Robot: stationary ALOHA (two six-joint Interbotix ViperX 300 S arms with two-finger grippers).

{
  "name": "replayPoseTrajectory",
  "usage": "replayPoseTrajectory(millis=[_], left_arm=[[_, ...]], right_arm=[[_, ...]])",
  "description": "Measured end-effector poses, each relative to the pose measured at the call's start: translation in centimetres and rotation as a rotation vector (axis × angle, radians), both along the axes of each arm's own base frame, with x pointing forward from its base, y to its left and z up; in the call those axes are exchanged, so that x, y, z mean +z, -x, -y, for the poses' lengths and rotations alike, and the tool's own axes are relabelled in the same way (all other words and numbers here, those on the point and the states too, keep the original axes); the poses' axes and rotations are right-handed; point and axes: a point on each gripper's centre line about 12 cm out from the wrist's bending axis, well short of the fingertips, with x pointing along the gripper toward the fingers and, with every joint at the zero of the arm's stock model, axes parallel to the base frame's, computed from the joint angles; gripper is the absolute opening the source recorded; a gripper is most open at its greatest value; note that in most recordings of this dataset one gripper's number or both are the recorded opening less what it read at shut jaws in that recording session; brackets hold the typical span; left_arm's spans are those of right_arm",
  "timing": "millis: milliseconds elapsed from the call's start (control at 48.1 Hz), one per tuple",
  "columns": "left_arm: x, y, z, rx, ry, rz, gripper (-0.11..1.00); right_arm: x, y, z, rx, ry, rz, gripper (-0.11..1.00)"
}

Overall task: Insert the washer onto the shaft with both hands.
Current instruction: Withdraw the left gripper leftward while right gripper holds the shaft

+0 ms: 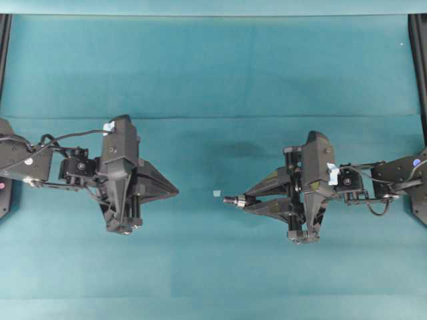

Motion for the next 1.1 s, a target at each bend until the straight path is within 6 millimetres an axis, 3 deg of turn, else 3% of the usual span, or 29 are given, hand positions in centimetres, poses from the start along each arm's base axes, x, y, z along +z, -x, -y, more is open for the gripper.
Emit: replayPoseTrajectory(millis=[1101], left_arm=[[-0.03, 0.07, 0.0, -0.099, -0.168, 0.007, 0.12]], right_arm=[[0.07, -0.06, 0.05, -0.002, -0.002, 0.005, 0.0]])
